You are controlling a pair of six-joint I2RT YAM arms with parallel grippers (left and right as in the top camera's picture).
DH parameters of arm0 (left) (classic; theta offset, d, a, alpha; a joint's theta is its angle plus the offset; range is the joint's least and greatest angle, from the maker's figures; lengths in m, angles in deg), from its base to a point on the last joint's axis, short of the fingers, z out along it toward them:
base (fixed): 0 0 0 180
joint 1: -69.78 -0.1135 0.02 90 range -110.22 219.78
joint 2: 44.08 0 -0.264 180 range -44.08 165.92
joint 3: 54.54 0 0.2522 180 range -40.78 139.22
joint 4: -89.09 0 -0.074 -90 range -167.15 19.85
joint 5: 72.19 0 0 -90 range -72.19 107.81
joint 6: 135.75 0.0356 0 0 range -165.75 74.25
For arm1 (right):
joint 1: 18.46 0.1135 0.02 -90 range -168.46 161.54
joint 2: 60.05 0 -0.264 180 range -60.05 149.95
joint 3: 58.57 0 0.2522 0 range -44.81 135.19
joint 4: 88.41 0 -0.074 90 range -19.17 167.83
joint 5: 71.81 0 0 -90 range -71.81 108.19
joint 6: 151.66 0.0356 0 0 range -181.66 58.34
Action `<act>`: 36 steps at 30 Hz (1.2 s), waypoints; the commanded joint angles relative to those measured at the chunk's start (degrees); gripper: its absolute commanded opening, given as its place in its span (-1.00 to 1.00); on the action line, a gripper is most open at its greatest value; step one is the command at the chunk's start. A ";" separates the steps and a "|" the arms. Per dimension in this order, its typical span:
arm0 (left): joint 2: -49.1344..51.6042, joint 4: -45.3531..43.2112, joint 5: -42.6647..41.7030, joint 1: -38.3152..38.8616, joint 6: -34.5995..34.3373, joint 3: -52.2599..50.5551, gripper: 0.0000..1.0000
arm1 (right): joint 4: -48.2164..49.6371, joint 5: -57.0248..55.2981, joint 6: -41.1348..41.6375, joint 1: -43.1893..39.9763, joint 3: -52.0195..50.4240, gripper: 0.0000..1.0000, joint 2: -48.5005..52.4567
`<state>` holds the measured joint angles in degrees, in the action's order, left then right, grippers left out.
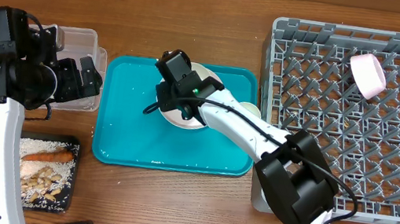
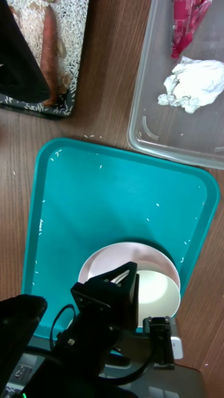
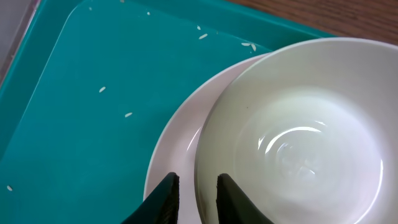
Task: Sort waste into correct bins and load items into the dishwasher
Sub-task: 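Lift the white bowl and carry it right to the dish rack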
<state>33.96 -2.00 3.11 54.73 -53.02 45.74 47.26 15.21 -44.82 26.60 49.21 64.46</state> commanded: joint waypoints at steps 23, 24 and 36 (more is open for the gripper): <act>-0.04 -0.07 0.28 -0.31 0.87 1.03 1.00 | -3.10 0.61 -0.98 0.20 2.56 -0.93 -8.02; -0.04 -0.07 0.28 -0.31 0.87 1.03 0.99 | -3.58 1.53 -2.25 0.20 2.56 -0.93 -9.22; -0.04 -0.07 0.28 -0.31 0.87 1.03 1.00 | -4.87 32.44 -3.69 -16.20 2.62 -0.93 -34.62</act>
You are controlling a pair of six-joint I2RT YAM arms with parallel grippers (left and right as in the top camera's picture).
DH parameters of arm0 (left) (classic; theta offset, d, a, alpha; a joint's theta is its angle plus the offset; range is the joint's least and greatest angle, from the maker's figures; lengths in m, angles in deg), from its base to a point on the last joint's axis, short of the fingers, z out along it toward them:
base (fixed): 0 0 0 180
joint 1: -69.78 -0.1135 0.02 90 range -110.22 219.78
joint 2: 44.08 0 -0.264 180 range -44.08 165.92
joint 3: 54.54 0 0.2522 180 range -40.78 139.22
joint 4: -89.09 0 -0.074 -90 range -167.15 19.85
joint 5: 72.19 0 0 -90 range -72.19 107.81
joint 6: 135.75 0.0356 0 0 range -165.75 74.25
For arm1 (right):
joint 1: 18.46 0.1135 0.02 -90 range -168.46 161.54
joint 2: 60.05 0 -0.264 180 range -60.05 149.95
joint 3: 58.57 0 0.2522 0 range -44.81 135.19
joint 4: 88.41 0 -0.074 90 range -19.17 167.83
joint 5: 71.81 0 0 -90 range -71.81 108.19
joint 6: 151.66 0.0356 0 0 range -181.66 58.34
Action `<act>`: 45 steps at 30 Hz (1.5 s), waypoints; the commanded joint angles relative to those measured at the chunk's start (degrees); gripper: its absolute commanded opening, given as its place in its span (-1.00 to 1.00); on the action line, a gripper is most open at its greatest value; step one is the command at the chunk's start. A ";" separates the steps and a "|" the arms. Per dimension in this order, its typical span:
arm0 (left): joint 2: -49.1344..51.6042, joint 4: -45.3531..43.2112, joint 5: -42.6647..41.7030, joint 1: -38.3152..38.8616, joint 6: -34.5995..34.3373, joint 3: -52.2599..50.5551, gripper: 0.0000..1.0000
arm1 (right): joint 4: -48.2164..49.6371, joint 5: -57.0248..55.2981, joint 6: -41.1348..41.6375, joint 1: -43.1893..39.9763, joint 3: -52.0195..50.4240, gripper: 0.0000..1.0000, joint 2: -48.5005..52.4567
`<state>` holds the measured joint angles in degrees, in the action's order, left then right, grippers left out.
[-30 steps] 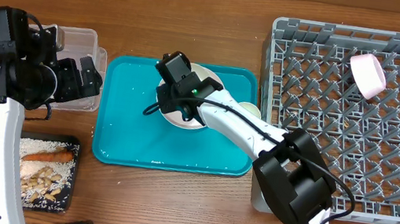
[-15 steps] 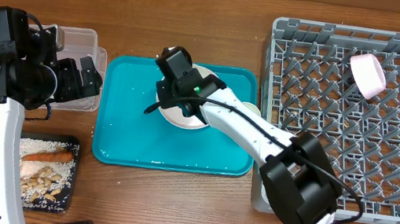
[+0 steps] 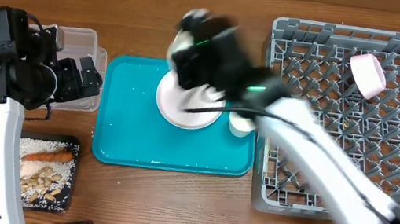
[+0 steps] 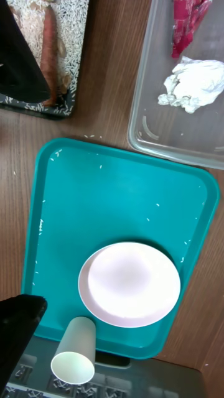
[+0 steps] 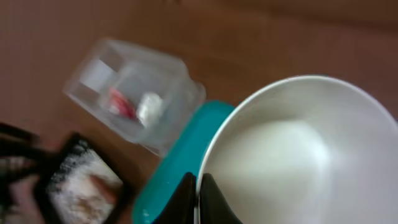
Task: Sort waste into correct bins and load items into the dishwasher
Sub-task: 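Lift the white bowl and carry it right to the dish rack, then lower the white bowl into the rack and open the right gripper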
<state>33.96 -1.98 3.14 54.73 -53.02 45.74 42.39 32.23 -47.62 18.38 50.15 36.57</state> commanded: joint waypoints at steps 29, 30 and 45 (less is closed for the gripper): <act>-0.04 -0.09 0.26 -0.31 0.87 1.03 1.00 | -1.11 70.62 0.83 -49.24 0.59 -0.92 21.84; -0.04 -0.09 0.26 -0.31 0.87 1.03 0.99 | -1.11 69.77 0.76 -49.27 0.55 -0.92 22.05; -0.04 -0.09 0.26 -0.31 0.87 1.03 1.00 | -2.64 55.10 0.76 -51.23 -1.01 -0.92 22.47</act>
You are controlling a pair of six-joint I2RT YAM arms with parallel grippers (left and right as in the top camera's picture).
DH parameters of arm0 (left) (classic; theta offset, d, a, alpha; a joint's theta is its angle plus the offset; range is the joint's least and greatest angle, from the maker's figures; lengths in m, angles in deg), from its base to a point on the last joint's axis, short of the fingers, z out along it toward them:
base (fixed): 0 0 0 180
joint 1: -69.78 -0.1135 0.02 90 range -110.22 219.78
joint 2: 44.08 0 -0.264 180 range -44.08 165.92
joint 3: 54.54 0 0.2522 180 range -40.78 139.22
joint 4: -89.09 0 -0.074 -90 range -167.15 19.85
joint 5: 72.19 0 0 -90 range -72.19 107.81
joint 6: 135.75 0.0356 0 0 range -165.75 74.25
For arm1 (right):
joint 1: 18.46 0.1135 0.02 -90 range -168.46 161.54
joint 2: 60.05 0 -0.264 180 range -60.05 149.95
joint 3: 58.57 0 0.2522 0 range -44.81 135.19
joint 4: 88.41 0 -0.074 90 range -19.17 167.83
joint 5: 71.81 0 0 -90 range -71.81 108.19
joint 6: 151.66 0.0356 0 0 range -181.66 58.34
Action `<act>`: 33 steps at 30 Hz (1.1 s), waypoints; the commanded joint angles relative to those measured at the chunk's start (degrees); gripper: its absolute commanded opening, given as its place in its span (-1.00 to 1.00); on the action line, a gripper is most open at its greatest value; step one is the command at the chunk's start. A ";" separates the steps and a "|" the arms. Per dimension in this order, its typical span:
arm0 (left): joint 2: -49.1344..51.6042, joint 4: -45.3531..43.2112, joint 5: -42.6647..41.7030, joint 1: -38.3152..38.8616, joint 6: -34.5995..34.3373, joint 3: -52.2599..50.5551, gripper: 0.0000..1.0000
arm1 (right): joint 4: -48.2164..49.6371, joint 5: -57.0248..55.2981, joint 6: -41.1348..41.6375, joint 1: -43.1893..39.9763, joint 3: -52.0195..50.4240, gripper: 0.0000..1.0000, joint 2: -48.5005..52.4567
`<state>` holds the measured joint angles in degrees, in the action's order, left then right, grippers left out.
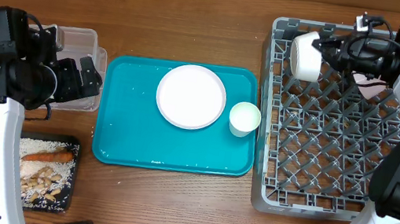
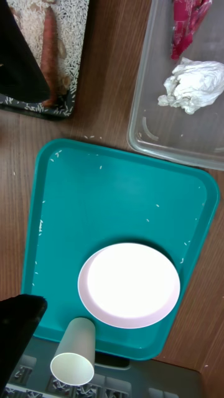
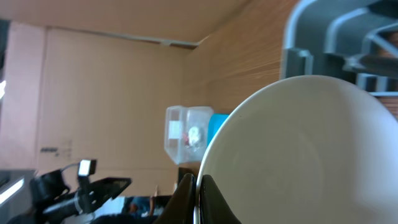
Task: Sort waste into correct bins and load items into the dishwasher
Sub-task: 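Lower the white bowl into the rack and open the right gripper, then move the right gripper back toward the pink plate on the teal tray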
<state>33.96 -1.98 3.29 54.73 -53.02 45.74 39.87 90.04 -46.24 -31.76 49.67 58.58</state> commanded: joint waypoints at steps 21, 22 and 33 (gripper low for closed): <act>-0.04 -0.09 0.11 -0.31 0.87 1.03 1.00 | -5.95 -12.96 -3.93 -7.48 -0.26 -0.47 0.33; -0.04 -0.09 0.11 -0.31 0.87 1.03 1.00 | -5.92 -12.92 -3.93 -7.61 -0.15 -0.35 0.31; -0.04 -0.09 0.11 -0.31 0.87 1.03 1.00 | -7.80 -20.13 -6.97 -8.52 3.39 0.08 -7.23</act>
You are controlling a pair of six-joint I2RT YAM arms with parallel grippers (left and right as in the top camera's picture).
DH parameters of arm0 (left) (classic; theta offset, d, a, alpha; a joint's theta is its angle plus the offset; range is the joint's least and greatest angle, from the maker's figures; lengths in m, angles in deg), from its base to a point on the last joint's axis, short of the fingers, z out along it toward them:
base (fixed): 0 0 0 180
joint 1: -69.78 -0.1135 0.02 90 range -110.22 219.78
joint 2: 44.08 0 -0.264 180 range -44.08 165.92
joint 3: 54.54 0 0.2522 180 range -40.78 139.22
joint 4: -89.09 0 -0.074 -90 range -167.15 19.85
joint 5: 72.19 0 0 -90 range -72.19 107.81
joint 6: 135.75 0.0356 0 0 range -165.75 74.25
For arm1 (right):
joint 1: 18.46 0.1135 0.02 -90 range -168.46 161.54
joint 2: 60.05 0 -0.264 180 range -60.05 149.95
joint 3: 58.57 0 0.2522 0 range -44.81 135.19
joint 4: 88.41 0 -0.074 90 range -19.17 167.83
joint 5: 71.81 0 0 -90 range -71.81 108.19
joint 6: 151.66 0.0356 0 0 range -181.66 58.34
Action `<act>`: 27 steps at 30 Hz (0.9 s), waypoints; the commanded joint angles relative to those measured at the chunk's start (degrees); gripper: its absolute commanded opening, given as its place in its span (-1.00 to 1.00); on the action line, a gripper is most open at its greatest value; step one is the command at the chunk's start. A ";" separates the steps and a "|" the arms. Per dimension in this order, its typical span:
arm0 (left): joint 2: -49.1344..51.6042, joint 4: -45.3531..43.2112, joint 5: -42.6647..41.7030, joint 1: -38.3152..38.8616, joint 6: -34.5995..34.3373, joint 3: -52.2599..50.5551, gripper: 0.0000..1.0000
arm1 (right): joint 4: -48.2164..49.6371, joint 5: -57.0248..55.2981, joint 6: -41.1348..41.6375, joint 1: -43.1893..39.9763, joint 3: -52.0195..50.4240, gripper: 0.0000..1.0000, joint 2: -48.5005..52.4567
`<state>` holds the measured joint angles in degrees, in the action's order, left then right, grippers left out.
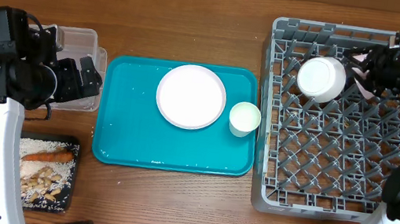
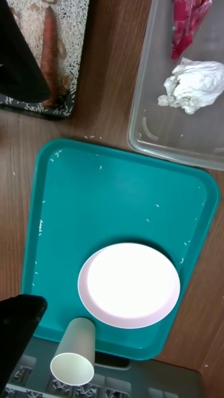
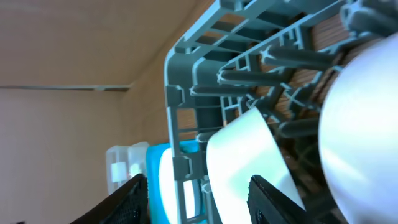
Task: Sort waste into correct bins and load items into the dishwasher
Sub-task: 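Move the right gripper back toward the pink plate on the teal tray, then grasp the pink plate rim with the right gripper and lift it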
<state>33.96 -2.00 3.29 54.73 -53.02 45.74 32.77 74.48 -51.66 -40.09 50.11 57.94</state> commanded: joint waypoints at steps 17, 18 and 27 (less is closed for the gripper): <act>-0.04 -0.07 0.11 -0.31 0.87 1.03 0.99 | -13.22 -39.76 -4.44 33.31 2.89 -0.06 -17.55; -0.04 -0.07 0.11 -0.31 0.87 1.03 0.99 | -13.11 -41.35 -4.39 36.85 2.89 -0.06 -17.07; -0.04 -0.07 0.11 -0.31 0.87 1.03 1.00 | -8.44 -54.73 2.10 59.32 2.16 -0.10 -8.35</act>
<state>33.96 -2.00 3.29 54.73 -53.02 45.74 22.85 28.04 -52.60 15.51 52.27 45.90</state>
